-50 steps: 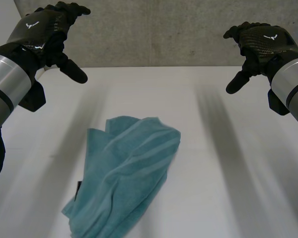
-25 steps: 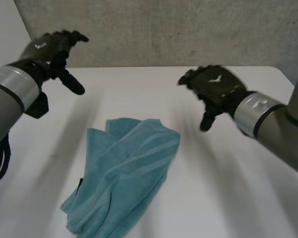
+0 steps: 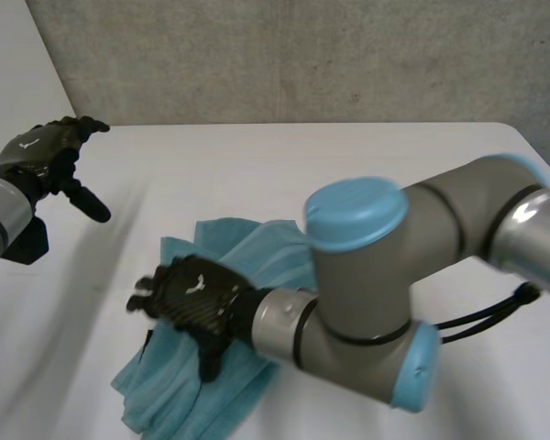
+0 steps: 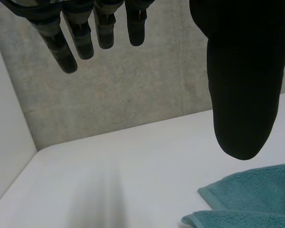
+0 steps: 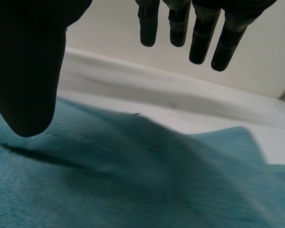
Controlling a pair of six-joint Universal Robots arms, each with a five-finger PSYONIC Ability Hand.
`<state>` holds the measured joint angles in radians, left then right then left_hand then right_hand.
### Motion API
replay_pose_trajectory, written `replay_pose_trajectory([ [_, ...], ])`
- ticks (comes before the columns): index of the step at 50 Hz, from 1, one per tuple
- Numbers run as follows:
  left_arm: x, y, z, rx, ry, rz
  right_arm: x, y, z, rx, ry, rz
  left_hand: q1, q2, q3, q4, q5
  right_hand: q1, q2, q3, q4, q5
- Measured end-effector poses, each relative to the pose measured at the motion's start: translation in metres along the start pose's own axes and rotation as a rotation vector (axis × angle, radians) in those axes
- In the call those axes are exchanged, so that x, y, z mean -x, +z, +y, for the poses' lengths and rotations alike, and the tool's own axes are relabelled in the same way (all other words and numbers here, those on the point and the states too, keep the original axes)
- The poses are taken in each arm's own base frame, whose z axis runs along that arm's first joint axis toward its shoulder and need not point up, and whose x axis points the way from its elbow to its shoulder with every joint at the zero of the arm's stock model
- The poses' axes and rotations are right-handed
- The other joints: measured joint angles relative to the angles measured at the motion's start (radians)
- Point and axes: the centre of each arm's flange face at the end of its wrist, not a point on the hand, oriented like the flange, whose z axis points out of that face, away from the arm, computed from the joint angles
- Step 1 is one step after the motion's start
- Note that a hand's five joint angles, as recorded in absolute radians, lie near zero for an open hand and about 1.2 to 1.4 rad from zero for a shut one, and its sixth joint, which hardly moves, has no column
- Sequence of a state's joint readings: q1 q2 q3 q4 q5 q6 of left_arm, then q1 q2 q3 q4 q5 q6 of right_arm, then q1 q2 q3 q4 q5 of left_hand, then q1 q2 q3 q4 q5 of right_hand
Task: Fold the laundry
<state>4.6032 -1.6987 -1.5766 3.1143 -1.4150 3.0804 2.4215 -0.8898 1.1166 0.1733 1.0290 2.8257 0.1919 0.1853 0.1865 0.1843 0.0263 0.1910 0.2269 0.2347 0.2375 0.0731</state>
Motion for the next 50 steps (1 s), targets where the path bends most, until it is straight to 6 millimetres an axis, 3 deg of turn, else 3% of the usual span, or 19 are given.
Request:
replay_pose_trajectory([
  [4,0.004,-0.002,0.001,0.003,-0.003,-0.013,0.013,0.012,0.014,0.028,-0.007,-0.034,0.000,-0.002,-0.003,-0.002,0.000,0.089,0.103,0.097,0.089,0.076],
  [7,0.005,-0.004,0.002,0.007,-0.004,-0.016,0.019,0.021,0.025,0.048,-0.019,-0.048,-0.004,-0.003,-0.003,-0.002,0.000,0.386,0.433,0.421,0.418,0.387],
  [9,0.005,-0.004,0.002,0.008,-0.004,-0.016,0.020,0.023,0.026,0.050,-0.023,-0.048,-0.004,-0.004,-0.003,-0.003,0.000,0.386,0.433,0.421,0.418,0.387],
  [10,0.005,-0.005,0.003,0.009,-0.005,-0.016,0.019,0.026,0.028,0.052,-0.029,-0.045,-0.004,-0.004,-0.003,-0.004,0.000,0.551,0.646,0.630,0.617,0.581],
  [11,0.004,-0.005,0.003,0.010,-0.005,-0.016,0.019,0.027,0.028,0.052,-0.034,-0.041,-0.004,-0.004,-0.003,-0.004,0.000,0.599,0.687,0.673,0.671,0.633],
  [13,0.004,-0.006,0.004,0.012,-0.005,-0.015,0.014,0.030,0.025,0.042,-0.039,-0.017,-0.004,-0.005,-0.003,-0.004,0.000,0.774,0.928,0.909,0.909,0.867],
  [19,0.002,-0.007,0.005,0.014,-0.004,-0.010,-0.017,0.024,-0.012,-0.058,0.035,0.139,-0.004,-0.005,-0.003,-0.004,0.000,0.775,0.952,0.937,0.944,0.884],
  [21,0.001,-0.008,0.005,0.014,-0.003,-0.007,-0.044,0.009,-0.035,-0.134,0.107,0.245,-0.004,-0.005,-0.003,-0.004,0.000,0.775,0.952,0.941,0.944,0.884],
  [22,0.001,-0.008,0.005,0.014,-0.003,-0.007,-0.044,0.009,-0.035,-0.134,0.107,0.245,-0.004,-0.005,-0.003,-0.004,0.000,0.775,0.952,0.941,0.944,0.884],
  [23,0.001,-0.008,0.005,0.014,-0.003,-0.004,-0.065,-0.006,-0.050,-0.193,0.161,0.327,-0.004,-0.005,-0.003,-0.004,0.000,0.775,0.952,0.944,0.945,0.884],
  [25,0.000,-0.008,0.006,0.015,-0.003,-0.003,-0.074,-0.013,-0.055,-0.215,0.181,0.360,-0.004,-0.005,-0.003,-0.004,0.000,0.775,0.952,0.944,0.947,0.884],
  [26,0.000,-0.007,0.007,0.017,-0.002,0.000,-0.096,-0.034,-0.067,-0.273,0.227,0.450,-0.004,-0.005,-0.003,-0.004,0.000,0.775,0.952,0.944,0.951,0.893],
  [28,-0.001,-0.006,0.008,0.022,-0.003,0.006,-0.114,-0.055,-0.075,-0.316,0.252,0.533,-0.004,-0.005,-0.003,-0.004,0.000,0.775,0.952,0.945,0.951,0.895],
  [29,-0.001,-0.006,0.008,0.022,-0.003,0.006,-0.114,-0.055,-0.075,-0.316,0.252,0.533,-0.004,-0.005,-0.003,-0.004,0.000,0.775,0.952,0.945,0.951,0.895],
  [31,-0.003,-0.004,0.013,0.038,-0.004,0.027,-0.132,-0.082,-0.081,-0.351,0.267,0.628,-0.004,-0.002,-0.002,-0.001,0.000,0.775,0.952,0.946,0.951,0.897],
  [33,-0.004,-0.003,0.016,0.048,-0.006,0.042,-0.135,-0.088,-0.082,-0.357,0.268,0.647,-0.002,0.001,0.000,0.000,0.000,0.775,0.952,0.946,0.951,0.897],
  [36,-0.010,0.001,0.027,0.089,-0.014,0.109,-0.143,-0.116,-0.086,-0.374,0.265,0.734,0.000,0.008,0.007,0.009,0.000,0.775,0.952,0.947,0.954,0.897],
  [40,-0.017,0.005,0.040,0.138,-0.028,0.192,-0.142,-0.132,-0.086,-0.371,0.261,0.771,0.000,0.011,0.011,0.013,0.000,0.775,0.952,0.947,0.954,0.897],
  [50,-0.051,0.005,0.101,0.370,-0.089,0.417,-0.142,-0.165,-0.068,-0.352,0.262,0.861,0.000,0.015,0.013,0.015,0.003,0.775,0.952,0.949,0.954,0.897],
])
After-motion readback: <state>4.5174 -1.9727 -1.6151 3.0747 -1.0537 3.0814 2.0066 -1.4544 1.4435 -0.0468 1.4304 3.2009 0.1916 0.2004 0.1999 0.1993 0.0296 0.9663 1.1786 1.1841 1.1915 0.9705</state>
